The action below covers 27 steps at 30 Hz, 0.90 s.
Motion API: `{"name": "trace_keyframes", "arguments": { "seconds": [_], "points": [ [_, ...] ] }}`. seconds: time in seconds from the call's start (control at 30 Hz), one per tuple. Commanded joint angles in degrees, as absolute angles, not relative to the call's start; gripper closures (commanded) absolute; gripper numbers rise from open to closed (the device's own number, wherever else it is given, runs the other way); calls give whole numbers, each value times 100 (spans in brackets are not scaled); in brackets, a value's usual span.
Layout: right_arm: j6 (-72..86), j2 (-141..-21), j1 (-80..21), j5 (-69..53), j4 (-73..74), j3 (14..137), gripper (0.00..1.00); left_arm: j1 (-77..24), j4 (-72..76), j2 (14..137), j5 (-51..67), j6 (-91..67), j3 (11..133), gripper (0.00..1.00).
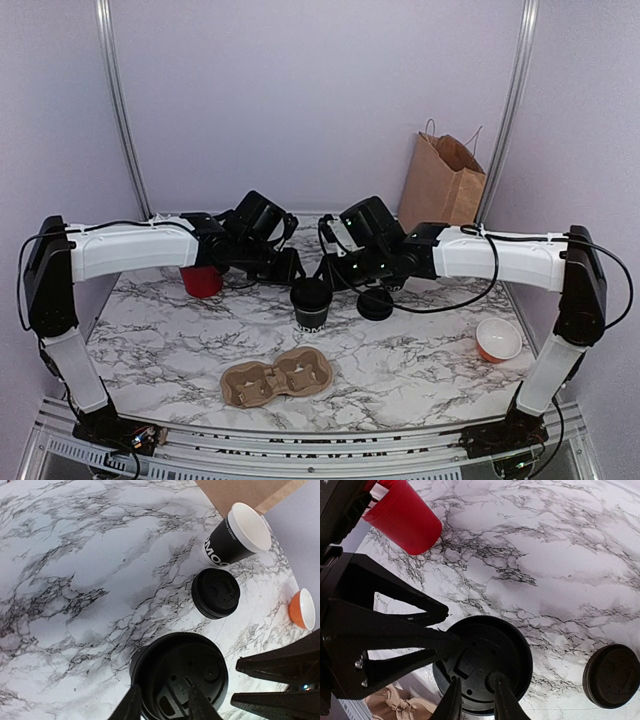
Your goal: Pack the takeout coffee
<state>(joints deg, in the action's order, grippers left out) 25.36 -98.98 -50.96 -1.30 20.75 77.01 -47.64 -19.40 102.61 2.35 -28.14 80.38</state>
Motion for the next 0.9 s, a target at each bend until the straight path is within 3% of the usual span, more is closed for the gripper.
{"name": "trace_keyframes", "arguments": {
  "seconds": [0.0,0.4,0.87],
  "points": [
    [2507,-10020,-5134,-562,1813,7841,80,-4671,-1853,9837,346,-3049,7680,74],
    [2633,-10098,-5019,-795,1575,7586,84,-4597,-1479,9690,913,-3367,7154,85],
    [2570,-9976,-5000,-347,1829,7536,82,-4597,-1498,9587,910,-3416,6962,84]
  ]
}}
